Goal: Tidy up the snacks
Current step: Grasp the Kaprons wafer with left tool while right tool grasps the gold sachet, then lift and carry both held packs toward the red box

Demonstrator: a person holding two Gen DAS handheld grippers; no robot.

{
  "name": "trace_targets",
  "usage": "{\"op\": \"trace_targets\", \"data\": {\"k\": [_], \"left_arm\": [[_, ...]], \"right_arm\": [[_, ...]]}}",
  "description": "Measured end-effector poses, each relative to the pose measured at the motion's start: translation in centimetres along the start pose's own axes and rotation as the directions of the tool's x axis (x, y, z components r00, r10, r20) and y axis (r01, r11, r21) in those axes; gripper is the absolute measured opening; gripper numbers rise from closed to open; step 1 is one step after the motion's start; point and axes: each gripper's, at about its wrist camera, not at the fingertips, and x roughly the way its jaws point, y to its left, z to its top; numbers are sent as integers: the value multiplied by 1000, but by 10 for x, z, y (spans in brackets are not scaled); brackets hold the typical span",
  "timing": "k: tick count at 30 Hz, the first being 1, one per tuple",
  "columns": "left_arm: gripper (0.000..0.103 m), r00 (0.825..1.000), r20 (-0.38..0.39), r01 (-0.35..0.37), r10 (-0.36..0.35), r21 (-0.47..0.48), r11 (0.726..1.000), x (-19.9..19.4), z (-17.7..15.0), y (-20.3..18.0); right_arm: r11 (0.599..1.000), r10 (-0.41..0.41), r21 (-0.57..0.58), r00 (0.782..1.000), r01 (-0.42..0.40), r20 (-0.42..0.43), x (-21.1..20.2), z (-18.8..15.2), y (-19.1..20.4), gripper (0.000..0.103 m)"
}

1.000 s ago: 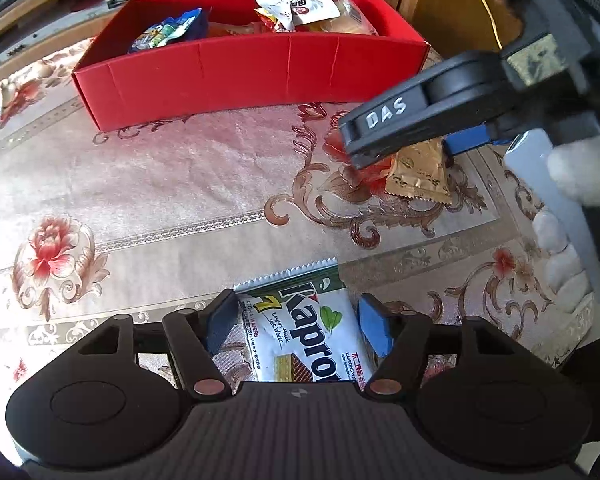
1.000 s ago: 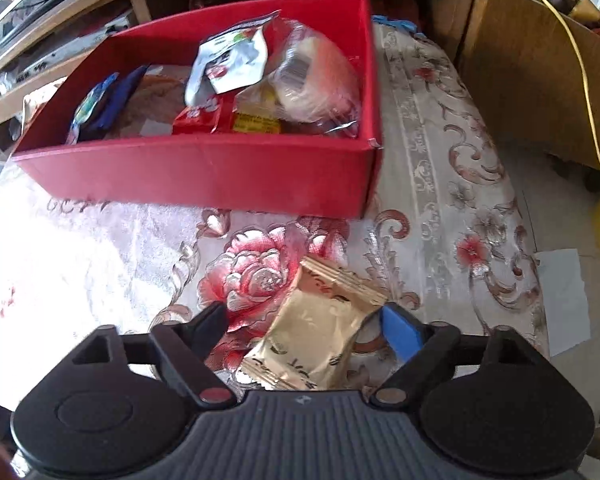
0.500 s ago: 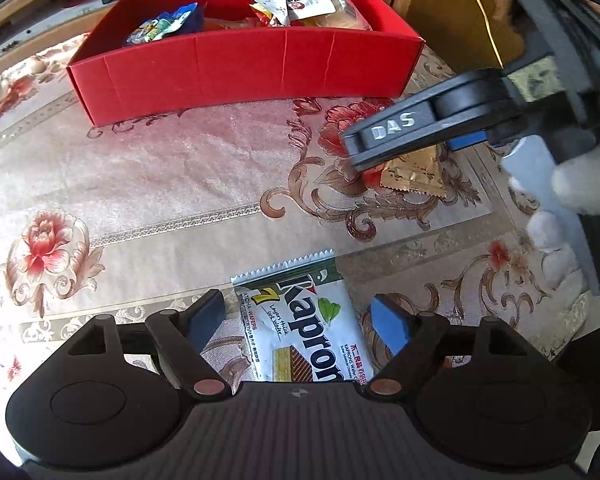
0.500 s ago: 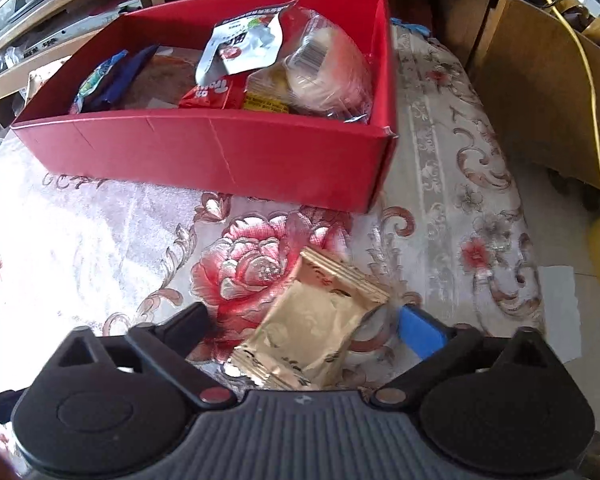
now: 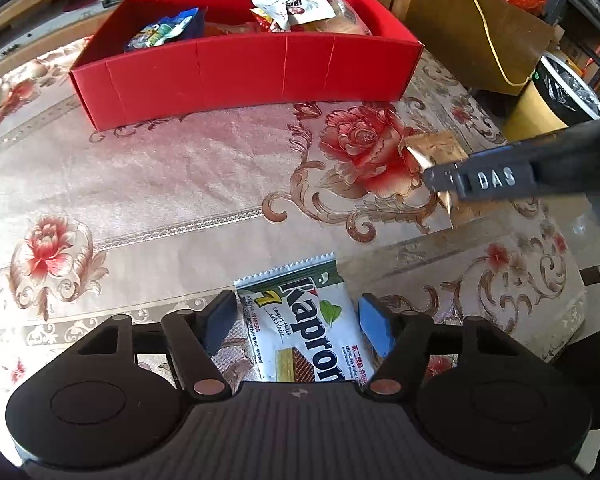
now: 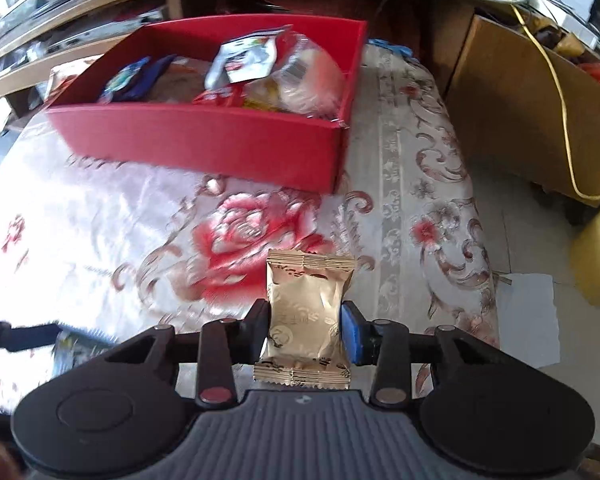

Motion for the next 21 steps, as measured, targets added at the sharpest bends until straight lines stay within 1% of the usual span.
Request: {"op": "trace_targets", "data": {"k": [2,6,8,9,11,12,13,14,15,18,21], "left_arm": [[74,1000,2,-11,11,8,1000,1,0,-2],[84,1000,2,-29,29,33,999,5,0,-10],[85,999,2,-36,36,35,999,7,0,-12],[82,999,3,-40,40,38,998,7,0,-13],[73,998,6,-60,59,47,997,5,-1,-13],[71,998,8,-60,59,45,997,3,-2,-12],[69,999,6,-43,43,30,999,1,-2,-9],[69,1000,4,-29,29,10,1000,-1,-2,-6],[69,1000,6,-31,31,4,1000,-2,-2,-6],[68,998,21,-54,54,1,999,-10,-3,-5],[68,997,36,-71,72,-7,997,-19,-2,-4]], "right_arm": [[1000,14,-16,1000,-14,4,-4,-3,6,38],[999,16,-35,1000,-17,-17,4,-5,10,38],[999,25,-44,999,-27,-40,9,-5,13,38],[998,25,-48,999,-27,-43,11,-5,14,38],[998,29,-56,999,-31,-36,10,-5,15,38],[998,37,-58,999,-39,-37,10,-5,16,38],[997,39,-63,999,-41,-37,10,-5,16,38],[997,38,-70,999,-40,-33,9,-5,17,38],[996,40,-74,999,-42,-25,6,-4,18,38],[995,66,-78,998,-65,1,-3,-1,22,38],[994,72,-89,997,-70,14,-8,-1,26,38]]}}
